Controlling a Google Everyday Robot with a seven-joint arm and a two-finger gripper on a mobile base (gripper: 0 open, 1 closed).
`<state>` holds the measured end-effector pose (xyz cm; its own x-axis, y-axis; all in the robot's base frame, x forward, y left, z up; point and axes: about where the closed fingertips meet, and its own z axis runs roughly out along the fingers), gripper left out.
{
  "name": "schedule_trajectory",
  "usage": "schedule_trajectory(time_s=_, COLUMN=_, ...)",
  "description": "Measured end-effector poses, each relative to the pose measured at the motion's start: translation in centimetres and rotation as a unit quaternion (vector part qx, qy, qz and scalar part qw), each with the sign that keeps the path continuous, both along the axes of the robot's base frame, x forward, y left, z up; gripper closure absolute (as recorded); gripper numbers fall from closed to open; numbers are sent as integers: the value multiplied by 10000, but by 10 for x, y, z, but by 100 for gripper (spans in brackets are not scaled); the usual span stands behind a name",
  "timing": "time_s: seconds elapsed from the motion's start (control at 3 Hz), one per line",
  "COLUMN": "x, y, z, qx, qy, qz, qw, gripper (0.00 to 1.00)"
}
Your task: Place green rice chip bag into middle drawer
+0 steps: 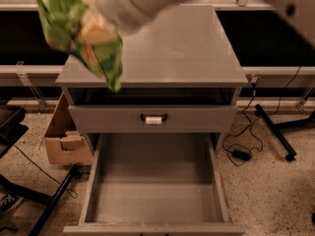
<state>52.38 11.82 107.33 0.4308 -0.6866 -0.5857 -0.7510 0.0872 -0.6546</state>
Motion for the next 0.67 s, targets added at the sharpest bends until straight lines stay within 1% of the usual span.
schedule_trajectory(time_s=0.33, x=-18, y=-10, z=-126, qx=-111, qy=1253, qz=91, qw=9920, gripper=100)
schedule_trajectory(time_s=0.67, x=-36, y=-13, z=-264, qx=-482, qy=2344, qz=152, qw=9708, gripper=100)
